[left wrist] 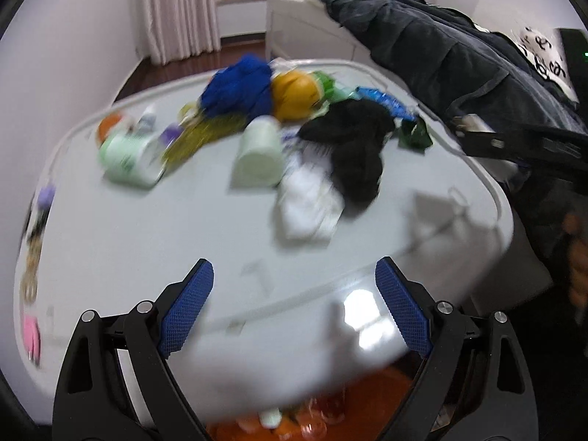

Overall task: Collect trash
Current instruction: 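Grasp the white box with the right gripper while the left gripper grasps the white tissue, then drop the white box and tissue into the orange bucket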

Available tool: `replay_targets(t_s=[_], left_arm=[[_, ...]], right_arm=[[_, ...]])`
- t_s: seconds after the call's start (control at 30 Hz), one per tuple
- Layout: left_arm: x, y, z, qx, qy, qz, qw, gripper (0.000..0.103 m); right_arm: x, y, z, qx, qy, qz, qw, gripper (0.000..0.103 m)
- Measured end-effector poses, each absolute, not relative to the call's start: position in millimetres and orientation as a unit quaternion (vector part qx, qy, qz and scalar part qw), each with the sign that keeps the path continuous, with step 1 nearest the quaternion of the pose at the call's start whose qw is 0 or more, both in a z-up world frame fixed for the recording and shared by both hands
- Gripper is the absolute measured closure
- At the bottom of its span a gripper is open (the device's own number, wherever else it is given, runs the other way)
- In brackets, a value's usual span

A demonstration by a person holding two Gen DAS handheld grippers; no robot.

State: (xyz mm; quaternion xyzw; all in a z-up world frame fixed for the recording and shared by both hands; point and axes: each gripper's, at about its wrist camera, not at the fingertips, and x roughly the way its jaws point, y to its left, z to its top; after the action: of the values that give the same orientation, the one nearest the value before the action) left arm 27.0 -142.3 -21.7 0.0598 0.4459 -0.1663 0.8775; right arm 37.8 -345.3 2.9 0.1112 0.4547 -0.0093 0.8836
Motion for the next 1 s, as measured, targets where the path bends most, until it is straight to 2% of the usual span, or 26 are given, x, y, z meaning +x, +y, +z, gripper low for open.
replay_targets(t_s=[0.13, 0.17, 0.2, 0.27, 0.3, 0.33, 0.5, 0.77, 1.0], left_arm=[[62, -170, -37, 0.073, 0.454, -0.141, 0.877, 0.016], [69, -171, -42, 0.072, 0.459, -0.127, 0.876, 0.026], [77, -171, -48, 0.067, 0.467, -0.113, 0.875, 0.041], [87, -166, -51, 0.045, 0.47, -0.099, 0.876, 0.075], [88, -165, -50, 0.048, 0.474, -0.096, 0.874, 0.079], [87, -164, -49, 0.046, 0.475, -0.103, 0.873, 0.09], [50, -153, -21, 0.068, 0.44, -0.142, 0.884, 0.09], [-49, -96, 43, 0.067, 0.403, -0.155, 0.9, 0.09], [-119, -66, 13, 0.086, 0.433, -0.145, 0.886, 0.09]], right_arm=[[34, -364, 6, 0.138, 0.44, -0.015, 0.887, 0.04], [36, -369, 4, 0.143, 0.442, -0.015, 0.885, 0.04], [38, -373, 4, 0.148, 0.444, -0.015, 0.884, 0.04], [38, -376, 5, 0.156, 0.444, -0.013, 0.882, 0.04], [37, -377, 5, 0.158, 0.442, -0.014, 0.883, 0.04], [38, -375, 5, 0.159, 0.44, -0.013, 0.884, 0.04], [37, -367, 9, 0.154, 0.432, -0.002, 0.889, 0.04], [14, -320, 27, 0.125, 0.416, 0.061, 0.899, 0.04], [-56, -259, 35, 0.095, 0.442, 0.135, 0.882, 0.04]])
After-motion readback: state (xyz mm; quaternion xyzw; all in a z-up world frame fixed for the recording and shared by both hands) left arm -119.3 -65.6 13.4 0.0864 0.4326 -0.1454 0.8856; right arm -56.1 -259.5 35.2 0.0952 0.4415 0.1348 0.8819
